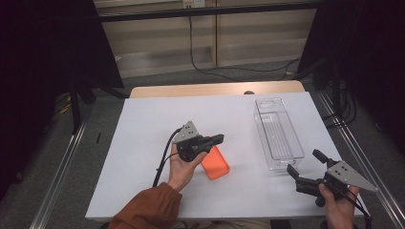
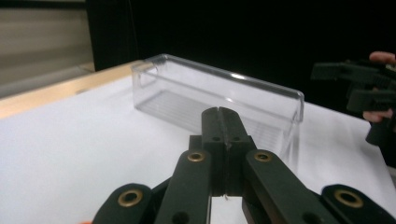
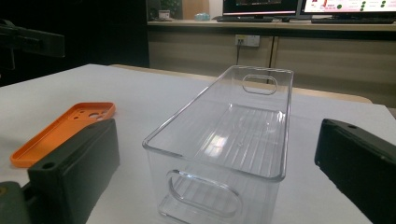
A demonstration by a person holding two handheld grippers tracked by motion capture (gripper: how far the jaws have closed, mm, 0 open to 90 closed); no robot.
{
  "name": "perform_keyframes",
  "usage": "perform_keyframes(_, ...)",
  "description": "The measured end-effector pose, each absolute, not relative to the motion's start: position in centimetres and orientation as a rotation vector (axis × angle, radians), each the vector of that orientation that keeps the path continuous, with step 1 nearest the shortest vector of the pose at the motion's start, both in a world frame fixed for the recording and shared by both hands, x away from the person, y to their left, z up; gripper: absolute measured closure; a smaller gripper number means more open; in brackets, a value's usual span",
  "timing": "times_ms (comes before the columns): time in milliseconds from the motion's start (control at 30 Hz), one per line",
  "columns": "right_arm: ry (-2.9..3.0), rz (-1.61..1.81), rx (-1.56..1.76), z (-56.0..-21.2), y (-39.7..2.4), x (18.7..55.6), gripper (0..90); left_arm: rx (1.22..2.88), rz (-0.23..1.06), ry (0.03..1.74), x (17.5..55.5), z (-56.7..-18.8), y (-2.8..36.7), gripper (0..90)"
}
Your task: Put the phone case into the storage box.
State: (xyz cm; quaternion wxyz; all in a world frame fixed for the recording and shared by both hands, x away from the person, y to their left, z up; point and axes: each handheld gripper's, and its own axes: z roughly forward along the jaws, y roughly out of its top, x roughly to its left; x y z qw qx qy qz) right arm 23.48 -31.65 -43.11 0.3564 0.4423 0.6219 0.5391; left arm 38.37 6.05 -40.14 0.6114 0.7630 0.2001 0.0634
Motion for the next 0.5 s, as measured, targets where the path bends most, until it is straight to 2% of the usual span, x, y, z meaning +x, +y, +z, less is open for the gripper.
perform_keyframes(133, 1.607, 1.393, 1.141, -43.1, -31.6, 23.5, 0.0, 1.842, 0.113, 0.459, 38.6, -39.9, 5.6, 90.0)
perform_keyframes(500, 1.610, 1.388, 1.136, -43.1, -31.7, 23.4, 0.0, 1.942, 0.052, 0.510, 39.7, -39.9, 5.1, 90.0)
